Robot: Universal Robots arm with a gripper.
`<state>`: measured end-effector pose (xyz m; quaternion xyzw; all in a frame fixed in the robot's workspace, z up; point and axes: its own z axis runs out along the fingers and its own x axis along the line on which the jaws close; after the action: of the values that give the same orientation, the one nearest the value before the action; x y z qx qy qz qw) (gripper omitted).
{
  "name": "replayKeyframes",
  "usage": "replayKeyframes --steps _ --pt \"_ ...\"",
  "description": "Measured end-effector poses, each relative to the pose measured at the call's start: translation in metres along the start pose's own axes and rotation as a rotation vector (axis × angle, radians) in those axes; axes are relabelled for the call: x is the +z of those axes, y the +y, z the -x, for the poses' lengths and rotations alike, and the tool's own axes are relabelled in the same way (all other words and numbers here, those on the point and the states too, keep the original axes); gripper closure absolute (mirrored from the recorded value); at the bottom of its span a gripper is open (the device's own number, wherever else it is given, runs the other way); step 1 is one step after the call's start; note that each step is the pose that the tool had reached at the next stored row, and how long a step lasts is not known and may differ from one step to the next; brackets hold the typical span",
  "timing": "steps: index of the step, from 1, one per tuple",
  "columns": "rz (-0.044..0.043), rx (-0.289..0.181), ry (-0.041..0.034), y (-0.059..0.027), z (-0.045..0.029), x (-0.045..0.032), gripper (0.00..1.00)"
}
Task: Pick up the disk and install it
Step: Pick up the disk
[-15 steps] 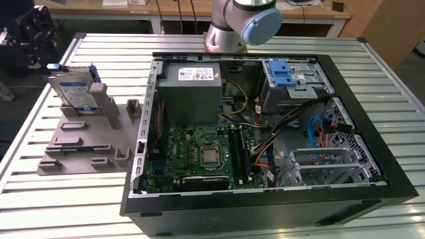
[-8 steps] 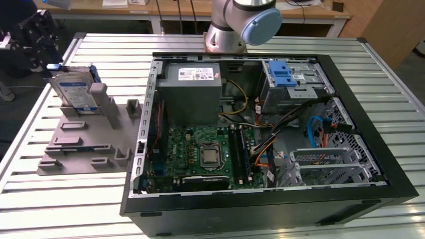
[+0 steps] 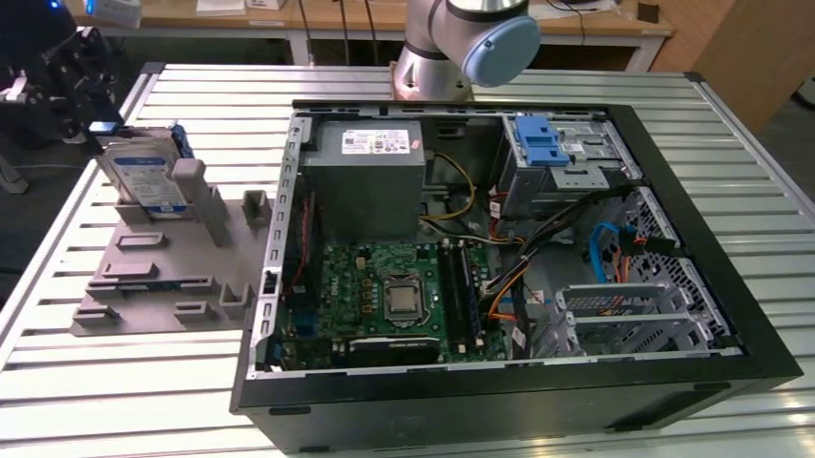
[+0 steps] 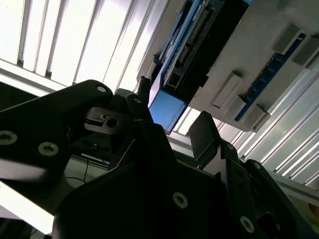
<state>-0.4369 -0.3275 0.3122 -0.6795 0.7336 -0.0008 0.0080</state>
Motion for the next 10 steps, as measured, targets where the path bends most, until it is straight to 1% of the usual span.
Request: replayKeyframes --steps 10 --pt "0.0015 0.000 0.0001 0.0002 0.0008 0.0087 0.41"
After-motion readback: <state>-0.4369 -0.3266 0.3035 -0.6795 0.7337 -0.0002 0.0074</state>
